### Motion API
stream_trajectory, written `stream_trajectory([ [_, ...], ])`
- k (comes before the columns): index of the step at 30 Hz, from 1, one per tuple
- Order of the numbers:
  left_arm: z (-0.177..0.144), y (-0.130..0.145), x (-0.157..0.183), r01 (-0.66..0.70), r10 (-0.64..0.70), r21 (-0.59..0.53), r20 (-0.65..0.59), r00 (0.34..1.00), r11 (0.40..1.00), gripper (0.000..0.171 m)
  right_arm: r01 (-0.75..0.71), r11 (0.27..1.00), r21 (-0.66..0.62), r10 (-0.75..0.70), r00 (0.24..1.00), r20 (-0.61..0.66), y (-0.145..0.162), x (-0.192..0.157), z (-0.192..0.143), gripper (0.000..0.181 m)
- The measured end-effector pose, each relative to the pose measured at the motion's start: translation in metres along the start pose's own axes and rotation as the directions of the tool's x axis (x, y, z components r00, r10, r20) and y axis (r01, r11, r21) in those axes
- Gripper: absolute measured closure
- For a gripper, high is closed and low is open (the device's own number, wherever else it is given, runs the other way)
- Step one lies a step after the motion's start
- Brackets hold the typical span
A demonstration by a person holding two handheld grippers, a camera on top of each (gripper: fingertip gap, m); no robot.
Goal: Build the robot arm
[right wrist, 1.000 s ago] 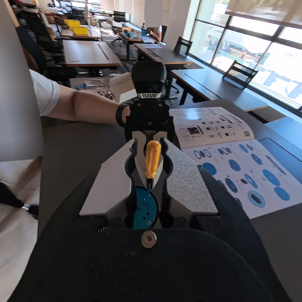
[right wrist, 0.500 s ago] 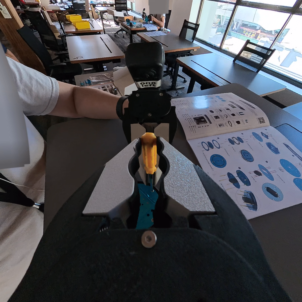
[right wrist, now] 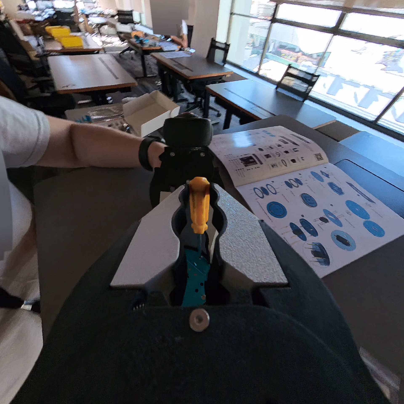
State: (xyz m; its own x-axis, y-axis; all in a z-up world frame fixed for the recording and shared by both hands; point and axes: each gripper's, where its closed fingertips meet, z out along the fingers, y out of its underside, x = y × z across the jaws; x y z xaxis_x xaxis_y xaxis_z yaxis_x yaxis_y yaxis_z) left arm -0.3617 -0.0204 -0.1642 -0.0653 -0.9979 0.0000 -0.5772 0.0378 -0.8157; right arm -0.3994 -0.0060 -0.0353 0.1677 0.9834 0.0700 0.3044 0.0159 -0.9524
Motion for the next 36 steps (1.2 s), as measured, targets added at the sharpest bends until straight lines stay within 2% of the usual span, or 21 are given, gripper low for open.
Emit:
stream_trajectory([
  [5, 0.002, -0.001, 0.003, -0.009, 0.009, 0.019, -0.005, 1.000, 1.000, 0.124, -0.056, 0.993, 0.106, 0.076, 0.979, -0.187, 0.001, 0.004, -0.007, 0.164],
  [9, 0.004, -0.003, 0.005, -0.013, 0.013, 0.032, -0.012, 1.000, 0.999, 0.128, -0.016, 0.993, 0.117, 0.050, 0.954, -0.296, 0.002, 0.004, -0.009, 0.164],
  [13, 0.004, -0.004, 0.006, 0.013, -0.012, 0.025, -0.016, 1.000, 1.000, 0.125, -0.016, 0.994, 0.113, 0.049, 0.952, -0.303, 0.002, 0.004, -0.011, 0.164],
  [14, 0.004, -0.006, 0.008, 0.031, -0.030, 0.025, -0.027, 0.999, 0.999, 0.112, -0.020, 0.993, 0.116, 0.054, 0.951, -0.304, 0.002, 0.005, -0.012, 0.164],
  [17, 0.006, -0.008, 0.011, 0.075, -0.075, -0.014, -0.014, 0.997, 0.997, 0.102, -0.013, 0.994, 0.112, 0.047, 0.949, -0.312, 0.002, 0.005, -0.013, 0.164],
  [19, 0.003, -0.003, 0.003, 0.129, -0.122, -0.066, 0.101, 0.987, 0.989, 0.105, -0.006, 0.994, 0.108, 0.040, 0.948, -0.315, 0.002, 0.004, -0.012, 0.164],
  [20, 0.002, -0.003, 0.009, 0.165, -0.157, -0.066, 0.106, 0.982, 0.984, 0.112, -0.004, 0.994, 0.108, 0.038, 0.948, -0.316, 0.002, 0.004, -0.012, 0.164],
  [21, 0.002, -0.005, 0.014, 0.185, -0.179, -0.048, 0.111, 0.978, 0.982, 0.108, -0.001, 0.994, 0.108, 0.035, 0.947, -0.319, 0.002, 0.004, -0.012, 0.164],
  [23, 0.004, -0.007, 0.018, 0.180, -0.171, -0.046, 0.149, 0.974, 0.983, 0.112, -0.004, 0.994, 0.110, 0.039, 0.948, -0.316, 0.002, 0.004, -0.012, 0.164],
  [25, 0.009, -0.006, 0.017, 0.160, -0.142, -0.078, 0.200, 0.969, 0.984, 0.106, -0.002, 0.994, 0.111, 0.037, 0.947, -0.320, 0.002, 0.004, -0.013, 0.164],
  [30, 0.010, -0.008, 0.015, 0.193, -0.167, -0.069, 0.276, 0.946, 0.979, 0.109, 0.008, 0.993, 0.116, 0.033, 0.937, -0.349, 0.003, 0.004, -0.016, 0.164],
  [31, 0.010, -0.008, 0.015, 0.191, -0.166, -0.060, 0.292, 0.942, 0.980, 0.112, 0.008, 0.993, 0.119, 0.035, 0.934, -0.356, 0.003, 0.004, -0.017, 0.164],
  [32, 0.012, -0.010, 0.019, 0.182, -0.160, -0.052, 0.285, 0.945, 0.982, 0.126, 0.012, 0.993, 0.121, 0.034, 0.928, -0.371, 0.004, 0.005, -0.018, 0.164],
  [36, 0.014, -0.013, 0.017, 0.149, -0.126, -0.045, 0.341, 0.932, 0.988, 0.126, -0.001, 0.989, 0.147, 0.055, 0.928, -0.369, 0.005, 0.004, -0.022, 0.164],
])
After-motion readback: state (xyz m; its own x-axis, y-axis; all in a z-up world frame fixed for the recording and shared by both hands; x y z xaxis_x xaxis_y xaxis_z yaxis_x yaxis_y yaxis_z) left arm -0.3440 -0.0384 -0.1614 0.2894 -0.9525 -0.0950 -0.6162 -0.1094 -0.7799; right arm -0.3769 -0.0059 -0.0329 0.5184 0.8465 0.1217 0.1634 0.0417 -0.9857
